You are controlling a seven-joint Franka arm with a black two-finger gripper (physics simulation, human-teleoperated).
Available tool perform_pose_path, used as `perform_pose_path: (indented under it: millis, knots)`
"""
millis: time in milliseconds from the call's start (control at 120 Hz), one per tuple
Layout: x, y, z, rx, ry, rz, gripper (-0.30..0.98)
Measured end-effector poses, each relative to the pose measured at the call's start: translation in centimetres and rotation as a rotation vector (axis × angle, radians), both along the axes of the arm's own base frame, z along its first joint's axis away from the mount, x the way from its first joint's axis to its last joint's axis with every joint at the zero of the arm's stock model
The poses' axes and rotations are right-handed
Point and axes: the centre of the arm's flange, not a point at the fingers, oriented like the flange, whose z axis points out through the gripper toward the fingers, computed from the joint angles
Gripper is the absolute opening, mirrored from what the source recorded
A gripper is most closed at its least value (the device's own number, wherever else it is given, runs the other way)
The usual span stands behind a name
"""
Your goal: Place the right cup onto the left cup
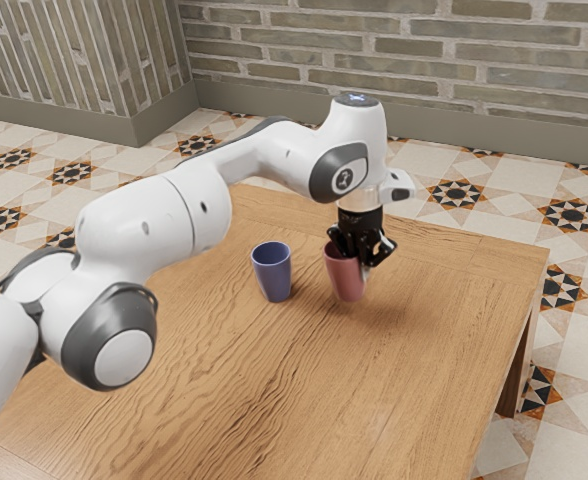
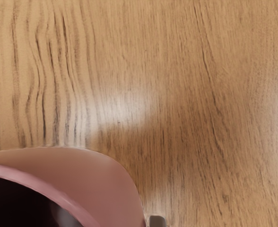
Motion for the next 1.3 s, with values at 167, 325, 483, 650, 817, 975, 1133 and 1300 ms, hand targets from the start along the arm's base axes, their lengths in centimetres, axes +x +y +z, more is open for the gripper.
perform_pose_path:
  millis: [167,325,483,650,817,975,1133,1300]
  knots:
    - [-1.3,0.4,2.7,0.011,0.009,0.001,-0.09]
    - [-2.2,1.0,5.0,0.026,0.006,0.003,-0.09]
    - [-3.1,2.5,7.6,0.044,-0.009,0.014,-0.09]
    - [-3.5,6.4,9.1,0.091,-0.010,0.065,-0.09]
    - [-3.2,10.9,9.4,0.122,0.001,0.124,-0.09]
    - [-2.8,15.1,9.3,0.127,0.017,0.168,-0.09]
    - [-2.6,17.2,9.4,0.119,0.029,0.186,-0.09]
    - [-2.0,18.9,10.1,0.087,0.035,0.187,-0.09]
